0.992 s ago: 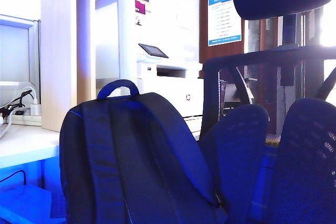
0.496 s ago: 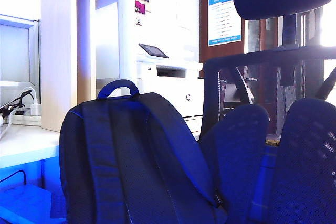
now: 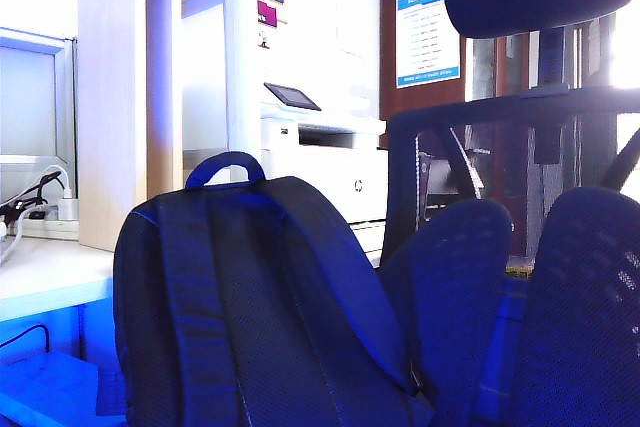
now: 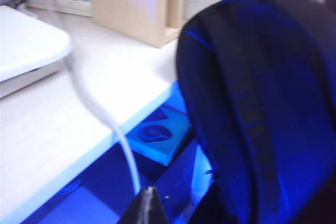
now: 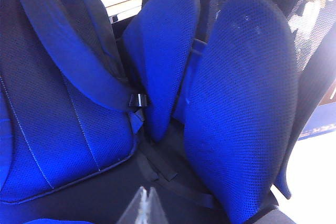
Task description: Grab the backpack from the chair and place it on the desk.
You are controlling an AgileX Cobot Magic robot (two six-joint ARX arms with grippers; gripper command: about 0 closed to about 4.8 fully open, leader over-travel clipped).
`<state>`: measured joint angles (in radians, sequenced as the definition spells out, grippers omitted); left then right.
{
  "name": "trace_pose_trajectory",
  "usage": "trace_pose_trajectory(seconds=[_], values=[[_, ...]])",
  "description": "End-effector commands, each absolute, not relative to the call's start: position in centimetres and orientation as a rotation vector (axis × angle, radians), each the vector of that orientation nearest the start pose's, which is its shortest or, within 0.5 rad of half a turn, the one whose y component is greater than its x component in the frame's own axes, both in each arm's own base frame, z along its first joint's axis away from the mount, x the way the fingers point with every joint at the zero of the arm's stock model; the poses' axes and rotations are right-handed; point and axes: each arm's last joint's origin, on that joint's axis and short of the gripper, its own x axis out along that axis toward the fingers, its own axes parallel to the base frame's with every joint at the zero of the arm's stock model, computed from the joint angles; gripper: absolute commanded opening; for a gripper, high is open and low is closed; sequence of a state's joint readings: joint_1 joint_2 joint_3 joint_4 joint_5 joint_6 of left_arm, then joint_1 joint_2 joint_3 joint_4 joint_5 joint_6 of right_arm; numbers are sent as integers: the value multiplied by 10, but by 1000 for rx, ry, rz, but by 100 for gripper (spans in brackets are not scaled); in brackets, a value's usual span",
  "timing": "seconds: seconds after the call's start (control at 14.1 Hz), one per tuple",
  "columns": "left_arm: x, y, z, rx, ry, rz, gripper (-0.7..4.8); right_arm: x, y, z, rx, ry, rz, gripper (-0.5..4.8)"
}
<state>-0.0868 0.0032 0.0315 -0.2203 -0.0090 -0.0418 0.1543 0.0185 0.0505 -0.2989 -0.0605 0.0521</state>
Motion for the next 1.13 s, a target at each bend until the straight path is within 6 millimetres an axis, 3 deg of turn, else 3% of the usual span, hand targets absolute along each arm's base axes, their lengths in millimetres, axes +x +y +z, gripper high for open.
trace_pose_trajectory(seconds=[0.07,0.28,0.43,0.57,0.71,0.78,0.92,1.13], values=[[94,-10,150,-63,209,-149,0,91,16,150,42,281,209,-6],[93,-14,151,-172,212,-268,232,91,16,150,45,280,227,-6],[93,-16,154,-217,201,-337,327,91,17,152,64,259,246,-4],[92,-17,161,-260,186,-369,350,92,18,157,125,220,265,56],[87,-16,184,-255,111,-387,363,92,19,165,232,170,279,122],[85,-16,196,-252,78,-390,407,92,19,168,242,155,297,123],[84,-16,219,-275,64,-398,415,89,20,181,243,121,331,135],[102,-19,245,-279,109,-432,464,84,19,203,255,58,338,187]])
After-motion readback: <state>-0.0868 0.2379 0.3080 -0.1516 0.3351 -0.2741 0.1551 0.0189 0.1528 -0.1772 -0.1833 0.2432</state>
